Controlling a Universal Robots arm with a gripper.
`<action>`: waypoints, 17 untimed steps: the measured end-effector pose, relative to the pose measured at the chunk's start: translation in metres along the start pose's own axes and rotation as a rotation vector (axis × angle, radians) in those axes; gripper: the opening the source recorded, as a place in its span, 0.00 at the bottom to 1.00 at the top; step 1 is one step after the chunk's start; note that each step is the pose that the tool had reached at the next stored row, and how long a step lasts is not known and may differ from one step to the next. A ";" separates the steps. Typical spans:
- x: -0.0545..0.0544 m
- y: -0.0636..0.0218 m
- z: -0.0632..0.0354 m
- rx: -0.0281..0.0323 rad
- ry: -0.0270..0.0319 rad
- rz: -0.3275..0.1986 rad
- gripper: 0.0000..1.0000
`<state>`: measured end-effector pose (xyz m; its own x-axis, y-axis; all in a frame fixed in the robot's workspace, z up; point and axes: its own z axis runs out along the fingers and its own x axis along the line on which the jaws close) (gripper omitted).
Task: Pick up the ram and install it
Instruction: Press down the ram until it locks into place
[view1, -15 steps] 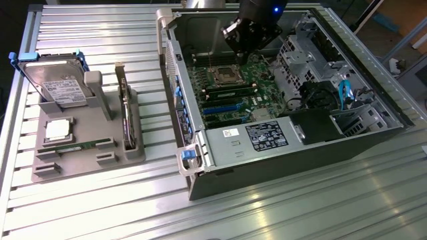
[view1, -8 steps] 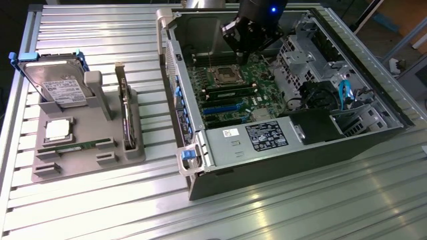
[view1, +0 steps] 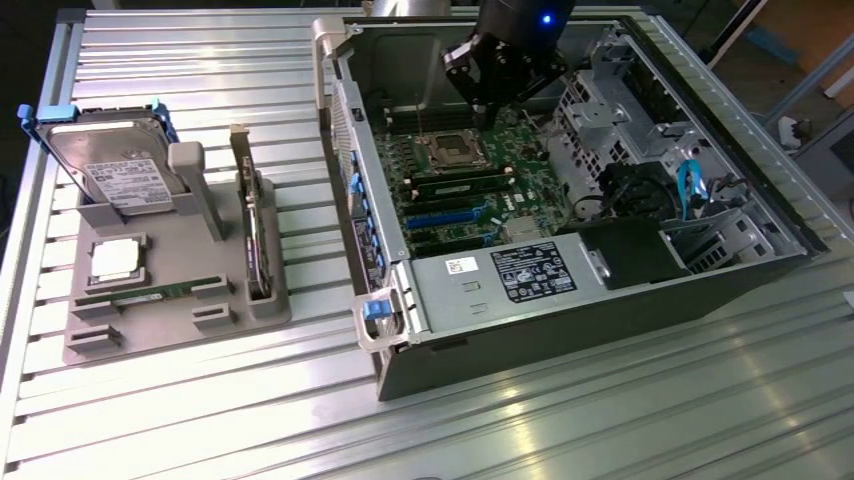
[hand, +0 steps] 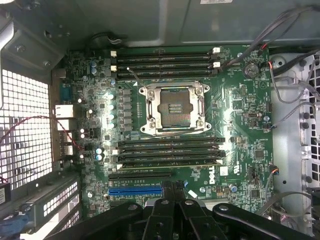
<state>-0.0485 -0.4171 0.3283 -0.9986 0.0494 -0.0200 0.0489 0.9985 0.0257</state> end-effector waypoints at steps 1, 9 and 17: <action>0.000 0.0000 0.0000 0.0000 0.0000 0.000 0.11; -0.002 0.0001 0.0001 0.0003 0.0038 0.000 0.11; 0.000 0.0000 0.0008 0.0010 0.0138 0.002 0.11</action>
<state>-0.0481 -0.4171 0.3275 -0.9987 0.0509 -0.0061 0.0507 0.9984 0.0248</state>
